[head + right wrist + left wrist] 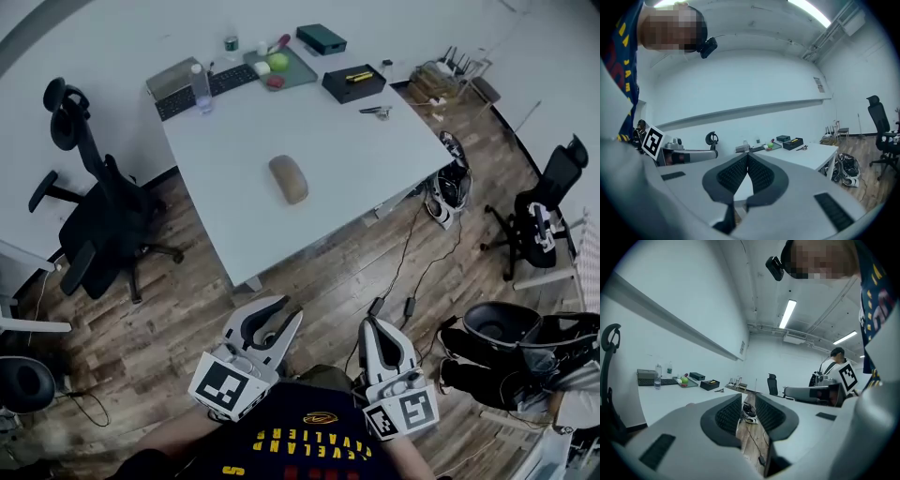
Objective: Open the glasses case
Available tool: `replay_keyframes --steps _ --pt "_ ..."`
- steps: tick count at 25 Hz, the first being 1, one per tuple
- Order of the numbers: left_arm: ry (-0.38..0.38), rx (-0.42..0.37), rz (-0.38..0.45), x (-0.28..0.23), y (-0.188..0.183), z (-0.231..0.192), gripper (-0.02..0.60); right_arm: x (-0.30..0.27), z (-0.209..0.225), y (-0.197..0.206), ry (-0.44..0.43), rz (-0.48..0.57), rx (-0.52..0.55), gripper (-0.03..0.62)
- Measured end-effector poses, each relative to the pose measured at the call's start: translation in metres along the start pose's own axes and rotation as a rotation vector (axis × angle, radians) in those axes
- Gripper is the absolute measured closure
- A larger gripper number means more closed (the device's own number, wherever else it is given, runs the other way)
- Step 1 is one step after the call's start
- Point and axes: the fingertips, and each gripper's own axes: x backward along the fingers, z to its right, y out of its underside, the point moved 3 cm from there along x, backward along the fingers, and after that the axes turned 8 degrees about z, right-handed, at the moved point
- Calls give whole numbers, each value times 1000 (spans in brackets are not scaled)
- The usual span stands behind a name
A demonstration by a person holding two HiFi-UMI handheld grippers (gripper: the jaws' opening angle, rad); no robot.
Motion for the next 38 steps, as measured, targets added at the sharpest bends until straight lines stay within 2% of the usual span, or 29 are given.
replay_keyframes --steps 4,12,17,28,38 --pt "5 17 -2 -10 -2 -13 496 -15 4 1 8 -11 -5 580" --pt "-36 13 -28 -34 8 -31 495 -43 27 12 -17 -30 -44 580" --pt "-109 -12 -63 -59 19 -48 495 -74 54 13 -84 -29 -71 580" --pt "-273 -70 -99 -146 31 -64 496 -146 148 -11 -245 -31 -92 580" --pt "-448 -73 -145 -168 44 -89 495 -204 182 -4 -420 -128 -66 580"
